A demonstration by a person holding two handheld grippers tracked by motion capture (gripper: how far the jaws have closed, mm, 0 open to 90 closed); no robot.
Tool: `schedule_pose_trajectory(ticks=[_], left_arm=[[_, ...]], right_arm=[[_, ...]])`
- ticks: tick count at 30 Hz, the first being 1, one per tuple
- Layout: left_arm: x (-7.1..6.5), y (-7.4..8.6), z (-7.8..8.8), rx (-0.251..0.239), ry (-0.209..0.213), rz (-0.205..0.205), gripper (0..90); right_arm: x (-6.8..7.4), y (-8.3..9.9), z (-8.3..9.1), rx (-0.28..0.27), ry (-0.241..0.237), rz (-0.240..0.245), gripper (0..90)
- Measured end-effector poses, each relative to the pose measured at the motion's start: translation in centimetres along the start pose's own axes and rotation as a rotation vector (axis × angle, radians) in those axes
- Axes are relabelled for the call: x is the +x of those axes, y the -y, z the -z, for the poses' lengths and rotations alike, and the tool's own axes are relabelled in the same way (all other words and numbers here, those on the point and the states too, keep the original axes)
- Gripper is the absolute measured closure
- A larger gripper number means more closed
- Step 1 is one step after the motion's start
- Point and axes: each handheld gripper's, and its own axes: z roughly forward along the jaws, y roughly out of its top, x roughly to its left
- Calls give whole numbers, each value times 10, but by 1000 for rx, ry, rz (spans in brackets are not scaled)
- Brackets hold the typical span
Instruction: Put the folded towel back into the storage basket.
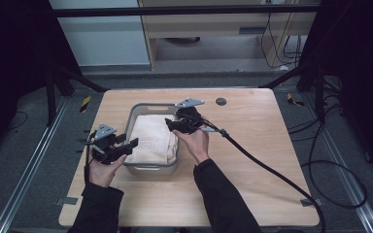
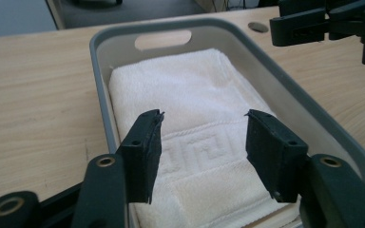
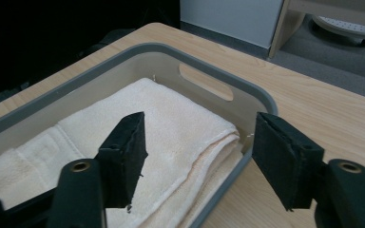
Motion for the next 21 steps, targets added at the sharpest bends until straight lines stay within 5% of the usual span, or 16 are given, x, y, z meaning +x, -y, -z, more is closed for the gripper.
schedule_pose_trajectory(ticks=[10,21], left_arm=[[2,8,5,-51,34,-28,295],[8,24,11,-108,0,-68,216]], right_arm=[[-18,6,56,-70,-39,-22,208],[-55,53,119,-138,-41,-69,120]])
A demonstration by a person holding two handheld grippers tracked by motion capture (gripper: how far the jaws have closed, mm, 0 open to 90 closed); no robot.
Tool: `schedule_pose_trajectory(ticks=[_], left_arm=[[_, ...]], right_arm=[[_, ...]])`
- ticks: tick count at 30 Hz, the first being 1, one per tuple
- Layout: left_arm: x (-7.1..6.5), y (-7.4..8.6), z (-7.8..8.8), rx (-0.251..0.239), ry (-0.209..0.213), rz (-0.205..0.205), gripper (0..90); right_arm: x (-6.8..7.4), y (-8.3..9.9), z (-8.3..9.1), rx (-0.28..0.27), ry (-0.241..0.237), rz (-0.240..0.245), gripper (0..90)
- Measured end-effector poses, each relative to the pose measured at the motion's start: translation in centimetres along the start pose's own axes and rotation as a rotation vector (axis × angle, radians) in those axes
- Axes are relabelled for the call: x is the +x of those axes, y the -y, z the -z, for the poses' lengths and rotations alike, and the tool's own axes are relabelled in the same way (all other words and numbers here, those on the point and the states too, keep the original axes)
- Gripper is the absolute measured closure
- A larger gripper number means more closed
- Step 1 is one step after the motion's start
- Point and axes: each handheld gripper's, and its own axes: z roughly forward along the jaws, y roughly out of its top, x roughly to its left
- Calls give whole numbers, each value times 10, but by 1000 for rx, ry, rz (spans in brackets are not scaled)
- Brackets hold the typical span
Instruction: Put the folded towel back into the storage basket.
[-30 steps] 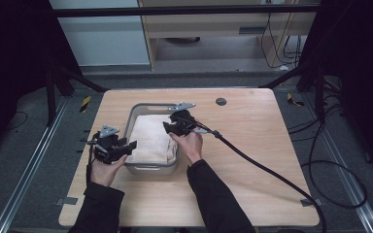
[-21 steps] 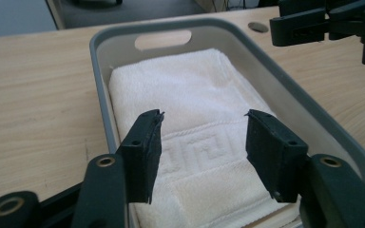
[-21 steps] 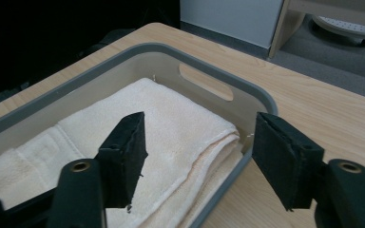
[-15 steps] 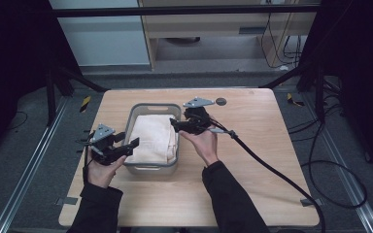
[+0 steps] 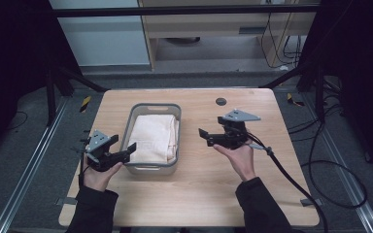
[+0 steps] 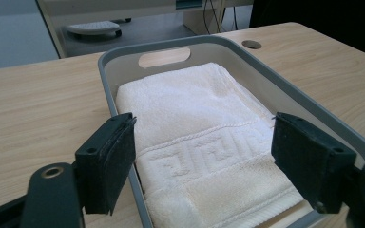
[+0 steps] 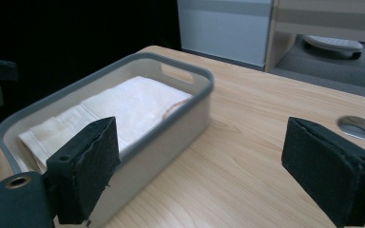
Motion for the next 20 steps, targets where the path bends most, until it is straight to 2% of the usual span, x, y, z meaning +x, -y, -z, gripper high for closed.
schedule_pose_trajectory(ticks=[6,12,15,20], left_arm=[[4,10,12,-29,-26,-22,212],[14,24,24,-44,-52,-13,211],[18,31,29,-49,-59,-3,209],[25,44,35,-51,-70,-14,195]], right_arm=[[-27,31,35,-17,50,-21,108],[-51,65,64,-9,112,-44,107],[-58,78,75,-1,129,-49,105],[-66,98,89,17,160,-57,101]])
